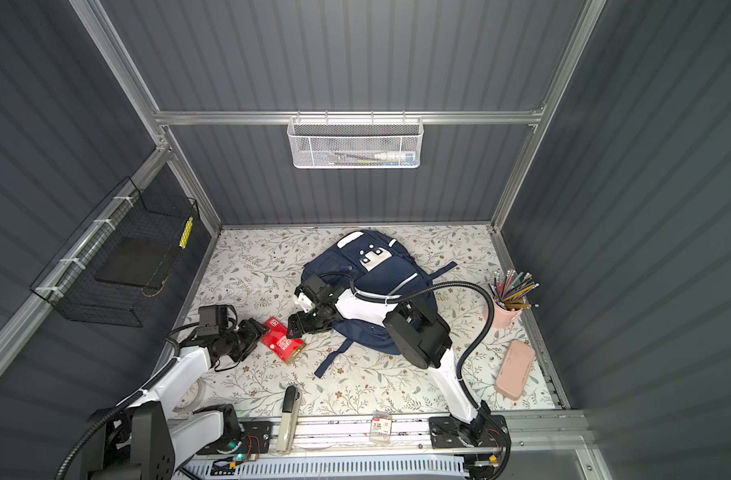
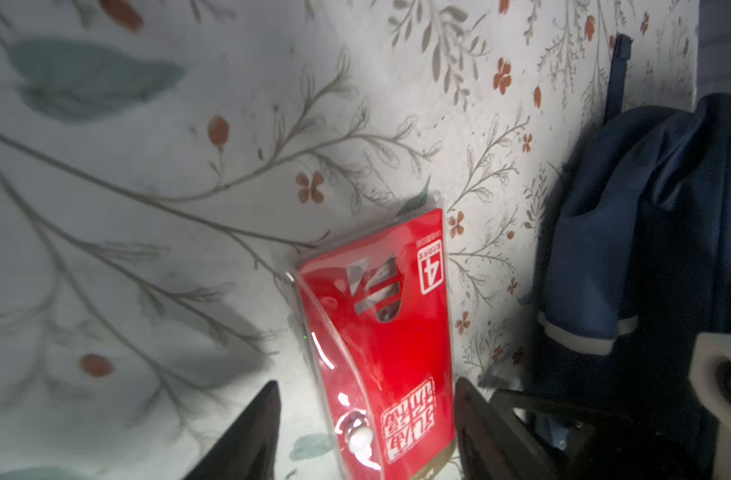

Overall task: Pack the student bag
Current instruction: 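Close the right gripper on the red box beside the left gripper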

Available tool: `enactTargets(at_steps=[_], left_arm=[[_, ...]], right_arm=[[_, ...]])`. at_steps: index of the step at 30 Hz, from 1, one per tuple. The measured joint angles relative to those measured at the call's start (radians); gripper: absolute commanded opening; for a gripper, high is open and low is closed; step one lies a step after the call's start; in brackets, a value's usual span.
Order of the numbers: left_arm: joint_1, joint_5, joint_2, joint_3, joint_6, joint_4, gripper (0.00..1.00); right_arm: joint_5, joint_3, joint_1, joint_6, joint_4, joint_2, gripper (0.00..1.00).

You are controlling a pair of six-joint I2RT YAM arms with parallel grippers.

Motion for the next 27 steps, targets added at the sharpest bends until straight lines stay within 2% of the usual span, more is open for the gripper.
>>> enactTargets(at_steps=[7,9,13,17,20,22,24,27], left_arm=[[-0.032,0.053,0.043,-0.035,-0.088,0.132,0.56],[-0.037,0.077,0.056,-0.058,-0.117,0.201,0.51],[-0.039,0.103,0.075,-0.119,-0.177,0.354,0.47],[-0.049,0.121,0.091,-0.173,-0.232,0.483,0.43],[-0.049,0.122,0.103,-0.191,-0.265,0.550,0.43],[-0.050,0.122,0.103,-0.191,-0.267,0.555,0.43],[-0.055,0.122,0.099,-0.188,-0.267,0.546,0.43],[-0.059,0.122,0.093,-0.175,-0.260,0.509,0.43]], right_arm=[[-0.065,0.013,0.006,0.014,0.013,0.040,0.81],[-0.098,0.021,0.006,0.034,0.032,0.054,0.81],[-0.167,0.023,0.005,0.097,0.099,0.077,0.80],[-0.245,0.023,0.006,0.206,0.240,0.119,0.76],[-0.277,0.022,0.006,0.253,0.288,0.137,0.66],[-0.269,0.014,0.008,0.274,0.312,0.140,0.51],[-0.256,-0.004,0.008,0.294,0.338,0.140,0.41],[-0.248,-0.045,0.008,0.302,0.372,0.135,0.37]])
